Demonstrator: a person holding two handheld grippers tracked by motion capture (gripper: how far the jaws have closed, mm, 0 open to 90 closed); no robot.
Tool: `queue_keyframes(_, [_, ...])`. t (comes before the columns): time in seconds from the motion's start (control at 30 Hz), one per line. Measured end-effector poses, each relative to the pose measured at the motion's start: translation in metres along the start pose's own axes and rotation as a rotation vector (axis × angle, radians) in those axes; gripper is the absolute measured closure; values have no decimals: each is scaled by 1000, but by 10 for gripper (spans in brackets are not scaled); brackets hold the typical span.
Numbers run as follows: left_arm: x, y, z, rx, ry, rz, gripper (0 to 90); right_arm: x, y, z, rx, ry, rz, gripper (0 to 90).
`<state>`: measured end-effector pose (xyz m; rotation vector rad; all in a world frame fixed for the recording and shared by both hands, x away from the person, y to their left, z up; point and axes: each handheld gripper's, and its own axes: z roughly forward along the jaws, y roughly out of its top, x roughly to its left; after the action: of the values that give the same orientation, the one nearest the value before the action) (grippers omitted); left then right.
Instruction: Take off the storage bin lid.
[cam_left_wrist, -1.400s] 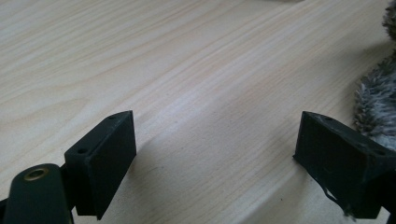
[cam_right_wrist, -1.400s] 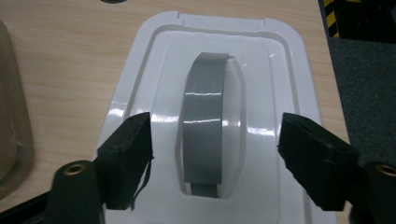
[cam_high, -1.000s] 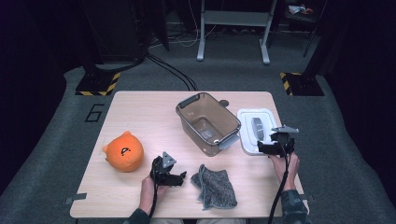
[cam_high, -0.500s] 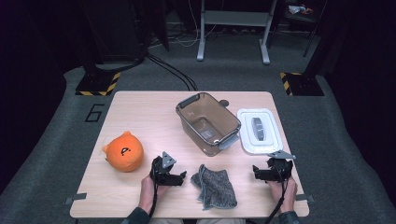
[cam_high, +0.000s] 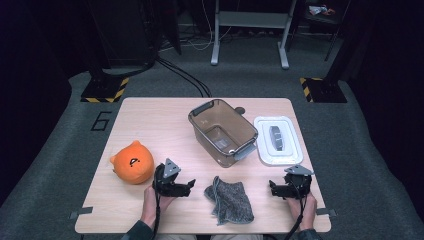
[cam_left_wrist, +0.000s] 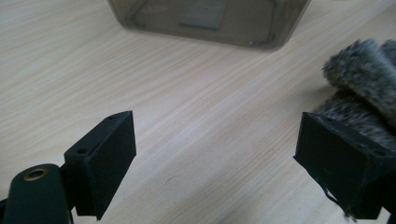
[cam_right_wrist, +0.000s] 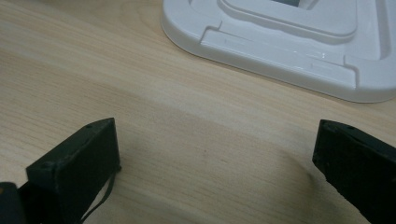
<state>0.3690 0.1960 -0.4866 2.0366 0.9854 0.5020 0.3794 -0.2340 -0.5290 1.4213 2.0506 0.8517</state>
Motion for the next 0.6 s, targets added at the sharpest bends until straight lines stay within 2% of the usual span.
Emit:
queue_keyframes(0.1, [6, 7, -15, -3, -17, 2, 119, -3, 0, 1, 8, 22, 3, 0])
queue_keyframes(0.2, [12, 10, -27, -9, -23, 6, 119, -5, 1, 2, 21, 41, 29, 0])
queue_keyframes(0.33, [31, 12, -47, -14, -10, 7, 119, -5, 1, 2, 13, 41, 26, 0])
queue_keyframes(0.43, [43, 11, -58, -24, 3, -8, 119, -5, 0, 2, 13, 41, 28, 0])
queue_keyframes(0.6, [62, 9, -77, -65, 39, -56, 119, -4, 1, 2, 13, 42, 28, 0])
